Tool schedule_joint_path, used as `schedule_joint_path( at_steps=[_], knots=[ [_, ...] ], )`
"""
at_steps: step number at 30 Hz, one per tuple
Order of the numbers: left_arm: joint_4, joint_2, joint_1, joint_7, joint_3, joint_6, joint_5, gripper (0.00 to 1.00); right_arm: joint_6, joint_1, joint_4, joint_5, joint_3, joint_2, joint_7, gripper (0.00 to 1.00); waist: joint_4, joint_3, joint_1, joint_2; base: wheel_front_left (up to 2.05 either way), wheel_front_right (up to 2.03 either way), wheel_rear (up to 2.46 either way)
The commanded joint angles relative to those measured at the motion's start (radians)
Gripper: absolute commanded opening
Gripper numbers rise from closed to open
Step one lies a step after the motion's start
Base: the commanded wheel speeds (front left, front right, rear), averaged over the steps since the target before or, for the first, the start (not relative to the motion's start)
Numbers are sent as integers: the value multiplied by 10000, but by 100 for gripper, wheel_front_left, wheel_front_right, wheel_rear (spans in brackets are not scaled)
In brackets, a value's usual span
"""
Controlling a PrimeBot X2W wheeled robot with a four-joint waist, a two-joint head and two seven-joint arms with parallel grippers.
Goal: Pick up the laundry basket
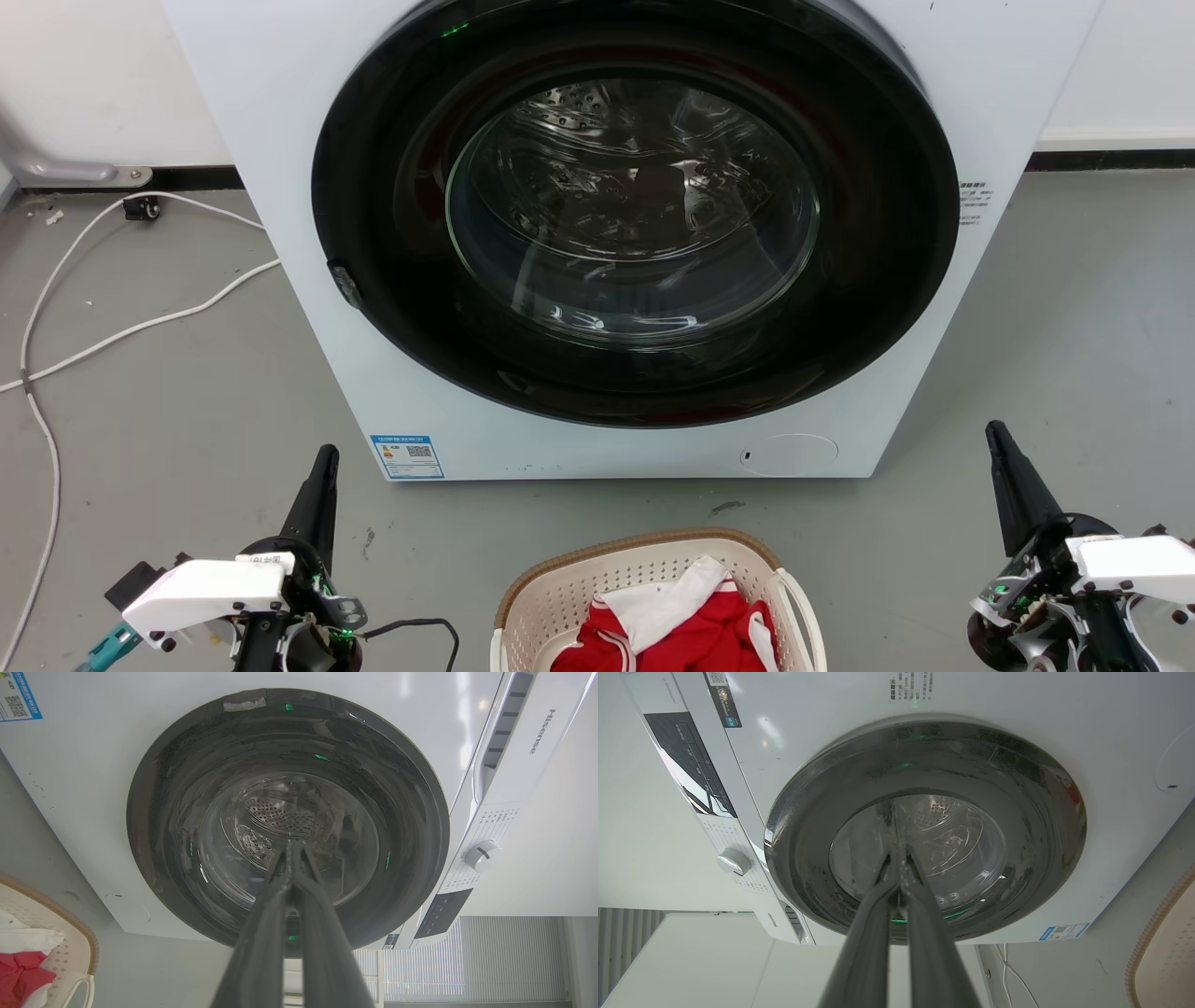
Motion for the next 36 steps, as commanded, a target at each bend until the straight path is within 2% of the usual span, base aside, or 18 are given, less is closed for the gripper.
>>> schedule_joint_path(
  at_steps=[1,12,13,26,30,36],
  knots=[
    [5,-12,-103,38,36,-32,27,0,4,-119,15,-36,-18,41,16,0,0,0,0,-1,0,0,0],
    [6,-20,-105,54,50,-30,36,0,4,-122,15,-52,-36,55,37,0,0,0,0,-1,0,0,0],
    [32,-15,14,-2,1,0,10,100,2,15,26,-12,-17,12,3,100,0,0,0,-1,0,0,0],
    [-153,-35,-119,-577,-595,-2,305,100,0,139,-249,-585,298,30,-572,100,-1,17,0,-1,0,0,0],
    [-345,-35,-161,-716,-604,-3,864,100,1,159,-360,-1063,319,33,-710,100,0,22,0,-1,0,0,0],
    [-711,-36,-210,-977,-707,-5,2461,100,1,215,-647,-2599,302,37,-971,100,-3,32,0,-1,0,0,0]
  ],
)
